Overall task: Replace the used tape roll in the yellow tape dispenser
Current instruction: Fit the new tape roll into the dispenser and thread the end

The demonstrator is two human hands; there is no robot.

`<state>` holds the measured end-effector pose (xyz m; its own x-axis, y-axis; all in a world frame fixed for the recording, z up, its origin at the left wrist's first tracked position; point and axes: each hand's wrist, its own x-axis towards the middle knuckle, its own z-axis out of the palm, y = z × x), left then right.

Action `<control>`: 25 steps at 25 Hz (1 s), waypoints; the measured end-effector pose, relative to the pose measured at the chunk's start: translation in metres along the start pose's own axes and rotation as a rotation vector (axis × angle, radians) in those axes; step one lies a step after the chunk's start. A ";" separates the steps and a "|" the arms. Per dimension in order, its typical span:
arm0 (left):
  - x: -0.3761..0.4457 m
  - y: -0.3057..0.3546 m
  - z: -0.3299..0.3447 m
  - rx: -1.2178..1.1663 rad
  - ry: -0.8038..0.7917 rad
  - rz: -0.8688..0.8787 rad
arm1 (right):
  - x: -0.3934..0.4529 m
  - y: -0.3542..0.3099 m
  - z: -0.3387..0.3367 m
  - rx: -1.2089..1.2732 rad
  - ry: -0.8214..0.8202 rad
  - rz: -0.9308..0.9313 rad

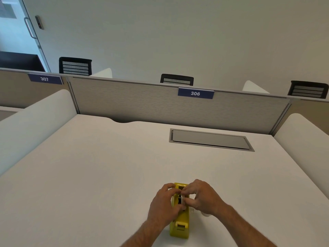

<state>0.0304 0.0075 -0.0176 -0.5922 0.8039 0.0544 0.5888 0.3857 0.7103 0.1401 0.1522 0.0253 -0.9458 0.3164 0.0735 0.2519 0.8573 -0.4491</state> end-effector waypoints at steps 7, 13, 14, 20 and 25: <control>-0.001 0.001 0.000 0.013 -0.009 -0.005 | 0.003 0.000 -0.003 -0.021 0.006 -0.009; -0.001 0.002 -0.001 0.021 0.010 0.010 | 0.002 -0.001 -0.002 -0.015 -0.006 0.009; -0.001 0.002 -0.001 0.020 0.008 0.012 | 0.002 -0.001 -0.002 -0.008 -0.007 0.012; -0.001 0.003 -0.003 0.024 0.002 0.007 | 0.004 -0.001 -0.004 0.004 -0.003 0.011; -0.002 0.003 -0.003 0.016 0.007 0.005 | 0.002 0.000 -0.002 0.031 0.020 0.032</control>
<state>0.0319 0.0059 -0.0133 -0.5929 0.8028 0.0631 0.6009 0.3889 0.6984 0.1389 0.1537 0.0272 -0.9330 0.3517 0.0765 0.2751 0.8338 -0.4786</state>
